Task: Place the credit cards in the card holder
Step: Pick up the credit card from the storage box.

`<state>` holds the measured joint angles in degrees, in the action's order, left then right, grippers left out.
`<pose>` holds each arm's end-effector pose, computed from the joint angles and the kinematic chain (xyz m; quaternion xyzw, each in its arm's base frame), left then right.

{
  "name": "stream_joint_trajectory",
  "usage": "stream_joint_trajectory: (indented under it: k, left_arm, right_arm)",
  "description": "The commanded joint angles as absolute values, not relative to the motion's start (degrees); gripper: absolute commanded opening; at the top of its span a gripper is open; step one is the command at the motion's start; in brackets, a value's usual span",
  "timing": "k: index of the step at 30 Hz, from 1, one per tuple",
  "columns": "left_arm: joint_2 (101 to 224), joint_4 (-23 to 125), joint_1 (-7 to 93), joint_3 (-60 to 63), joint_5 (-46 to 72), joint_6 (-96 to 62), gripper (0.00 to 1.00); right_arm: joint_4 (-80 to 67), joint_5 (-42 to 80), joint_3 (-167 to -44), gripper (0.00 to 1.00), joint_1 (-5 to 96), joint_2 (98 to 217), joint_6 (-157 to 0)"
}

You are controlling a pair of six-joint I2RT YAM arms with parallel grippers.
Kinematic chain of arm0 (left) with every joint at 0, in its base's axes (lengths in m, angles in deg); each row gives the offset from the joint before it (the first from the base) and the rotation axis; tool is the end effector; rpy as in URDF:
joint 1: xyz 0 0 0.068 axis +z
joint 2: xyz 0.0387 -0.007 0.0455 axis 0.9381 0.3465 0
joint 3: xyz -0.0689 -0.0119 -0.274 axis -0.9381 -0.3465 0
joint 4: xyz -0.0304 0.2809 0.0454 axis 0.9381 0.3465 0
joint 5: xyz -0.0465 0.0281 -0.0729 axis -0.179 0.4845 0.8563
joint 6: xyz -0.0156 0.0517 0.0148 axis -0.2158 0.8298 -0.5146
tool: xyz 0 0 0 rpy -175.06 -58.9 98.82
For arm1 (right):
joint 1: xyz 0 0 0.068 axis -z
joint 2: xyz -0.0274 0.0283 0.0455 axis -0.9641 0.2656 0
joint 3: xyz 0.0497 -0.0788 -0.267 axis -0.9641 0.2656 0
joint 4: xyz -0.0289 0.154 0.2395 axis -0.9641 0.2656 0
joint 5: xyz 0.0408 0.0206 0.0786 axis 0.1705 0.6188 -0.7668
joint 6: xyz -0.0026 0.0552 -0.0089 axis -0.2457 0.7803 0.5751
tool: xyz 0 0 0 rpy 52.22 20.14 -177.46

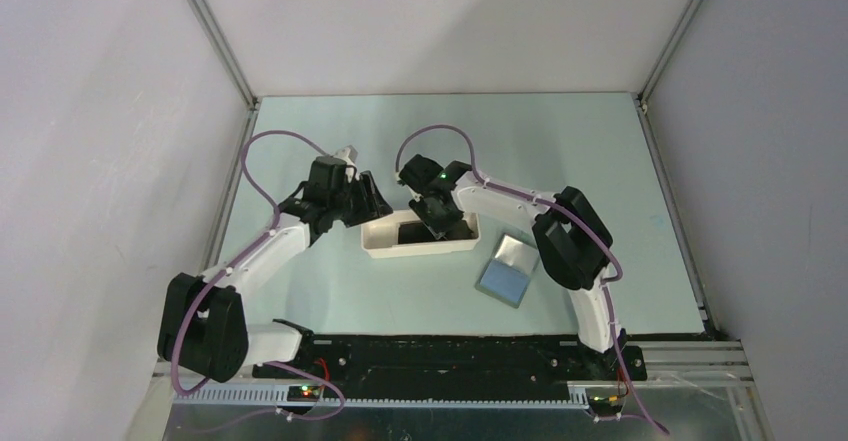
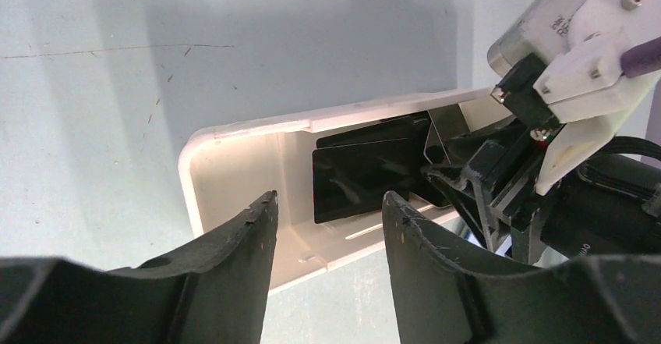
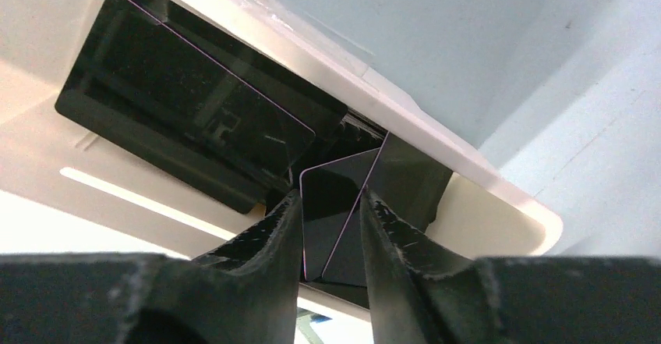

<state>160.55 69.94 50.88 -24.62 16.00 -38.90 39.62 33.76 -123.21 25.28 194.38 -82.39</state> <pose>0.2721 -0.1007 0.2284 -0.0752 0.9139 -0.2502 0.3107 0.3011 0.3426 0.1945 -0.3762 0.9093 0.0163 0.1769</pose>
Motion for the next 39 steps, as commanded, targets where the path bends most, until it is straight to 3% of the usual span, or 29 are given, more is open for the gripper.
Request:
stream_joint_trajectory:
  k: [1,4,6,17,21,30,39]
  left_arm:
    - [158.6,69.1,51.4,-24.8,17.1,-37.7,0.57]
    - [158.3,69.0,51.4,-24.9,17.1,-37.4,0.57]
    - [158.2,69.0,51.5,-25.1,17.2,-37.2,0.57]
    - [156.8,68.9,51.4,-24.9,19.5,-37.5,0.58]
    - [155.5,67.0,51.4,-23.7,23.3,-38.1,0.63]
    - [152.4,54.5,49.3,-23.7,37.2,-38.2,0.68]
    - [160.1,49.8,40.1,-14.3,52.4,-32.5,0.70]
  right_arm:
    - [40.0,37.5,-126.2,0.28,25.2,194.5,-81.8]
    - [40.0,37.5,-126.5,0.07,25.2,193.8,-81.6]
    - [39.9,37.4,-126.6,0.00,25.3,192.9,-81.6]
    - [38.3,31.8,-125.4,0.00,29.1,185.0,-79.0]
    - [36.2,26.2,-123.4,0.00,32.5,179.3,-77.0]
    - [32.6,1.2,-118.7,0.00,43.5,169.6,-73.7]
    - [39.6,-24.1,-115.8,0.00,46.0,164.3,-80.3]
